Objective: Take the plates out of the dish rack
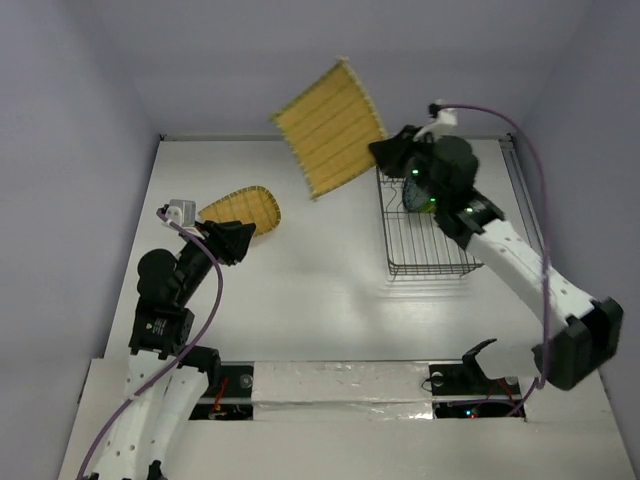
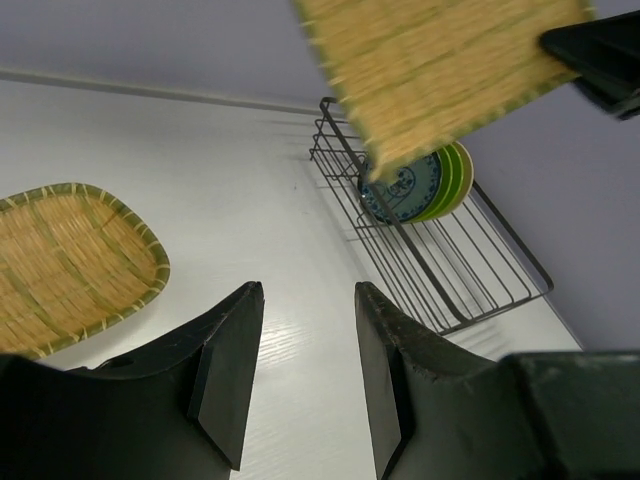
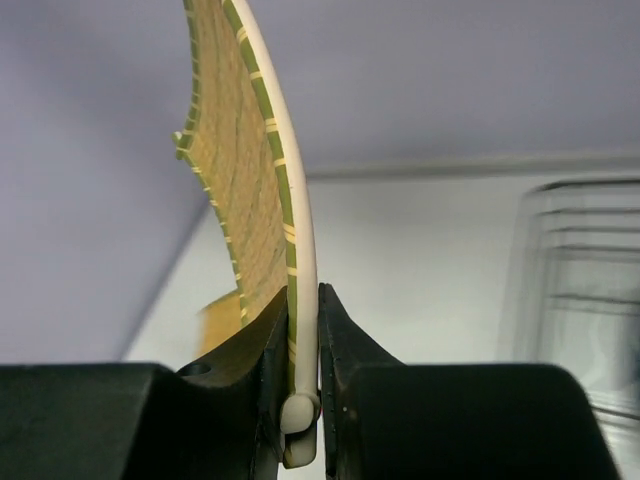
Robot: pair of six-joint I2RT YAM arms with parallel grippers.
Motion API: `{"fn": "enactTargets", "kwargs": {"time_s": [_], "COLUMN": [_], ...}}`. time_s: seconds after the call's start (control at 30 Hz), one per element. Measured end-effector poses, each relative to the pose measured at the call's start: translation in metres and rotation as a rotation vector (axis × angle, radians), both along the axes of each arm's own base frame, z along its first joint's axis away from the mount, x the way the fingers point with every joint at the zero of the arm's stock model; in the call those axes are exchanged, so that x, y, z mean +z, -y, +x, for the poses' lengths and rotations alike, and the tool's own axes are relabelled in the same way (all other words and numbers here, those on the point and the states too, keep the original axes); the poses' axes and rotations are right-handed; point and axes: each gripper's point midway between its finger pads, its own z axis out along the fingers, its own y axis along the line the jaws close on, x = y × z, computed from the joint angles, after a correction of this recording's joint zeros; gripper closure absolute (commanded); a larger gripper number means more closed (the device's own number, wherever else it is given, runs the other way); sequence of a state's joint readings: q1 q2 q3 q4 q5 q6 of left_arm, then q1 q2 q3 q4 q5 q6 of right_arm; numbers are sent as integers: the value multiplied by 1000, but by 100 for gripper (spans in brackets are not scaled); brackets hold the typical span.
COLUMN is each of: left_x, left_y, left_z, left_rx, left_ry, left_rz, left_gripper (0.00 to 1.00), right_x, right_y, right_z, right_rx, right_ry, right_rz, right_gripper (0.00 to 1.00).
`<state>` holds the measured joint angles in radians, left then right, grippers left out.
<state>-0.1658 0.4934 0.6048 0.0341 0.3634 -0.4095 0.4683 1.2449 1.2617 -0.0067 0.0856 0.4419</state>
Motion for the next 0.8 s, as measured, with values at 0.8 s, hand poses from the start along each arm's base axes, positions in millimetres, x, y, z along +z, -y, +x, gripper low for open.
{"fn": "enactTargets", "kwargs": {"time_s": [0.8], "left_x": [3], "left_y": [-4], "left_z": [-1], "left_rx": [15], "left_ry": [13], "left_rz": [-2], "left_gripper": [61], "right_x": [-229], "right_y": [-273], "right_z": [29], "right_rx": [440], "right_ry": [-628], "right_rz": [470], "right_gripper": [97]}}
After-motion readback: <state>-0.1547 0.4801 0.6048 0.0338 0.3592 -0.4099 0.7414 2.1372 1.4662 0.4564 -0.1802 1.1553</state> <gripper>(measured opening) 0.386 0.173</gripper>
